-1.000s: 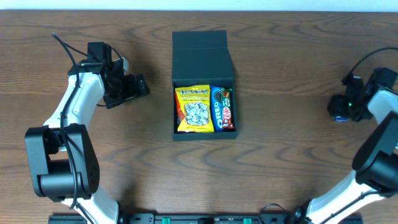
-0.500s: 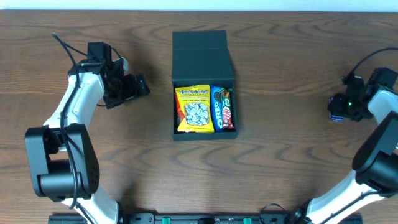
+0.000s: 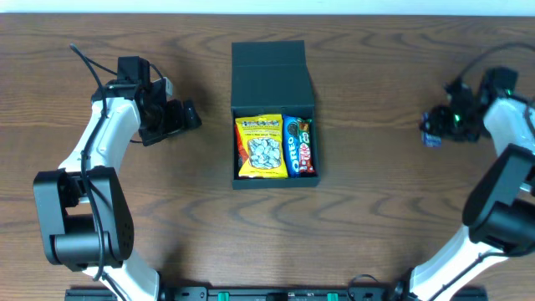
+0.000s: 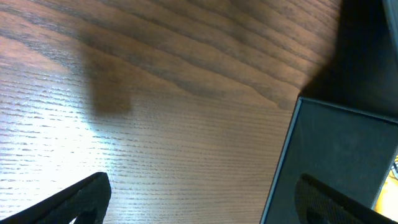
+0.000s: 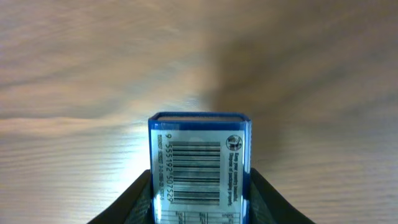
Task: Pack container
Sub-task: 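Lower the small blue box into the black box and release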
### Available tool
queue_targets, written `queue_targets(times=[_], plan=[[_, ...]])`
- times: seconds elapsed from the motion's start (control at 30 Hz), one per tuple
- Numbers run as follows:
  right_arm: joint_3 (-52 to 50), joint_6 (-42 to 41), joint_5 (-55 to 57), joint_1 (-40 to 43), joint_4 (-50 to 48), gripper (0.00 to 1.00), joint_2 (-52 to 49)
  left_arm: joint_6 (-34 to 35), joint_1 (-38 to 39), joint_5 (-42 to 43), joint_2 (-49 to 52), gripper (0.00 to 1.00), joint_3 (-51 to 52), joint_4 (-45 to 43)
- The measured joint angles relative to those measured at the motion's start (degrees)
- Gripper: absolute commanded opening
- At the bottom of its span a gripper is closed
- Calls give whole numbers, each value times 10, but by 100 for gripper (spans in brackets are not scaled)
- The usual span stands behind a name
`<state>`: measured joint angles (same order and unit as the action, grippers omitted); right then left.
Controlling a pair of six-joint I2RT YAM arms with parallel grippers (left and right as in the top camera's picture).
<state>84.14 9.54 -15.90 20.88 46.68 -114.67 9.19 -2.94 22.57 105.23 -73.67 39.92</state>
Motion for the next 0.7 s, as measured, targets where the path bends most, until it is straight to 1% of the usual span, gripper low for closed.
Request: queue_targets(times=[0.17,0.3,0.4,0.57,0.7], plan=[[97,-29,-6,-88,54,2,0,0,0,0,0,95,0,0],[169,-78,6,-193,94,2,0,0,0,0,0,95,0,0],[186,-117,29,-254,114,2,0,0,0,0,0,95,0,-1],[186,-193,63,-356,156,2,0,0,0,0,0,95,0,-16],[184,-276,130,-435,169,2,0,0,0,0,0,95,0,-32]])
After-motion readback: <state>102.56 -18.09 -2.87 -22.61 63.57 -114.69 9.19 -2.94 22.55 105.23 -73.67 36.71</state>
